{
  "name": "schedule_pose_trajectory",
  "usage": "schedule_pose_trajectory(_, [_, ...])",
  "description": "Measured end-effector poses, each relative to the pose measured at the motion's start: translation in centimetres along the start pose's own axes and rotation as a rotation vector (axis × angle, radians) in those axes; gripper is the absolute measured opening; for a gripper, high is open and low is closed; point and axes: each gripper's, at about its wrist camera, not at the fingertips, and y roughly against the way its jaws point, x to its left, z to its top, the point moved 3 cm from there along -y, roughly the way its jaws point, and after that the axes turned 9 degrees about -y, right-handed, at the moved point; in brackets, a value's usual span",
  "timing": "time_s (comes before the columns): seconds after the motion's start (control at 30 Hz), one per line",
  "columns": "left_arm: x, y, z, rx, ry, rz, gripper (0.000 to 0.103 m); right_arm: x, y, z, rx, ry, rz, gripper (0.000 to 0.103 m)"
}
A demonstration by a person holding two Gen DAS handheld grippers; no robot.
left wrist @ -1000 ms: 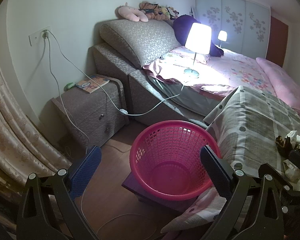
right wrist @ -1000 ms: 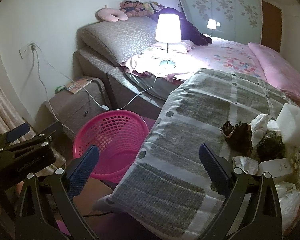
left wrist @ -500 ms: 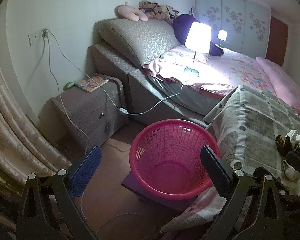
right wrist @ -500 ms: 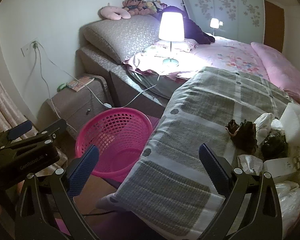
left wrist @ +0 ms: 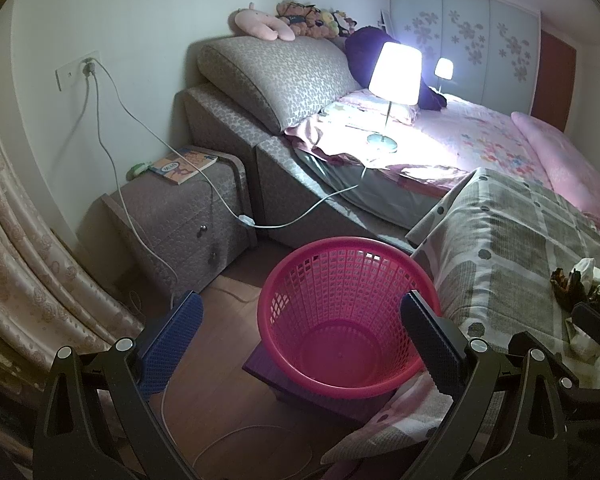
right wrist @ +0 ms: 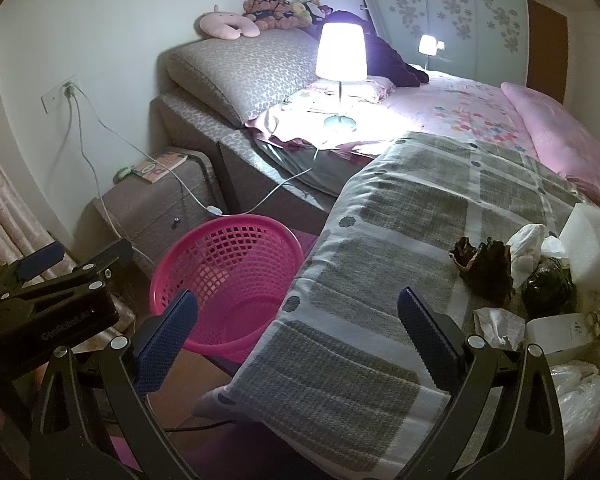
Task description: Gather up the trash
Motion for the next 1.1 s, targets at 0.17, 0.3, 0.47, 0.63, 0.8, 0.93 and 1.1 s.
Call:
schedule_pose_trajectory(0.17, [0.0, 0.0, 0.0, 0.001, 0.001, 0.0, 0.095, 0.0, 0.0, 0.0, 0.0, -0.001, -0.001, 0.097])
schedule_pose_trajectory(0.3, [0.0, 0.0, 0.0, 0.001, 0.0, 0.0, 0.095, 0.0, 0.0, 0.1, -0.001, -0.002, -0.001, 0.097])
schedule_pose_trajectory(0.47, [0.0, 0.0, 0.0, 0.002, -0.001, 0.0, 0.095, -0.1, 0.0, 0.1, -0.001, -0.002, -0.003, 0.097])
schedule_pose_trajectory(0.63, [-0.1, -0.1, 0.0, 0.002, -0.001, 0.0, 0.095, -0.6, 0.1, 0.0, -0.003, -0.01, -0.006, 0.097])
schedule_pose_trajectory(0.8, [-0.1, -0.1, 0.0, 0.003, -0.001, 0.0, 0.095, -1.0, 0.4, 0.2, -0.009, -0.017, -0.013, 0.097])
schedule_pose_trajectory(0.93, [-0.3, 0.0, 0.1, -0.002, -0.001, -0.005, 0.095, -1.5, 1.0, 0.5, -0.02, -0.028, -0.028, 0.097])
schedule_pose_trajectory(1.1, [-1.8, 0.0, -0.4, -0.009, -0.026, -0.029, 0.095, -3.3, 2.7, 1.1, -0.049, -0.058, -0.059, 0.097])
